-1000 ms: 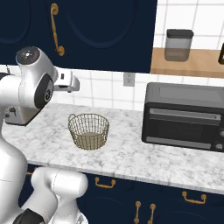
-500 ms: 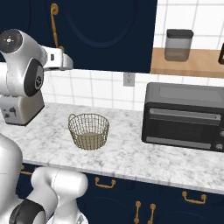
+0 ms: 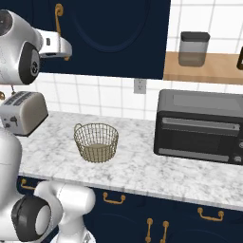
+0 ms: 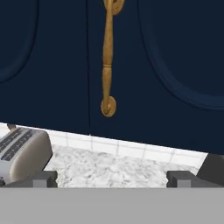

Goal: Open the cabinet, pick up the bread from the cabinet and place it in the basket. Then move the basket to the dining counter.

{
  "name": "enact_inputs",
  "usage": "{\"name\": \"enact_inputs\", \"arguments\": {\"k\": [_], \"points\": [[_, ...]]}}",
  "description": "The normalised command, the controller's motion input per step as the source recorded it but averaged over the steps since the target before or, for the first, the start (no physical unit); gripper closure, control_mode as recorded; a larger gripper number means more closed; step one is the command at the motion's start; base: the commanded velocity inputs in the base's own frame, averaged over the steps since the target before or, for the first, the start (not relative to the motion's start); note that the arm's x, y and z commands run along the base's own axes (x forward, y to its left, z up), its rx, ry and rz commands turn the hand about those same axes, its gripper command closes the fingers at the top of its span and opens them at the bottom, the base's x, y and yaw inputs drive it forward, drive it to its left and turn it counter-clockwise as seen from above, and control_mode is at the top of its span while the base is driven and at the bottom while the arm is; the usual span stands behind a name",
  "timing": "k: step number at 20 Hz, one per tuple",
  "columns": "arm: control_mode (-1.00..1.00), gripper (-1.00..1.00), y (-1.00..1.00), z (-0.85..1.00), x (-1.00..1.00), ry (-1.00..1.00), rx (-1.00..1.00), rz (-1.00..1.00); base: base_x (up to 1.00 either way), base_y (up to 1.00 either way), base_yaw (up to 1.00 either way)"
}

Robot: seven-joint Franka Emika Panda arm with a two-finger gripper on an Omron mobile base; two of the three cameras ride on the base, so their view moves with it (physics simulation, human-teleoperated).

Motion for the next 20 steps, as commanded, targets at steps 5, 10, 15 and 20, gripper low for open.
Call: {"name": "enact_inputs", "arguments": {"k": [5,10,15,20], "points": [[-1.0,-1.0,0.39,0.07,0.48,-0.03,-0.01,-0.01,0.0,0.0,0.0],[-1.0,-1.0,0.04,0.04,0.6,0.01,0.0,-0.01,0.0,0.0,0.0],[-1.0,-1.0,-0.03,0.0,0.47,0.0,0.0,0.0,0.0,0.0,0.0],[-1.0,-1.0,0.0,0.0,0.51,0.0,0.0,0.0,0.0,0.0,0.0]]}}
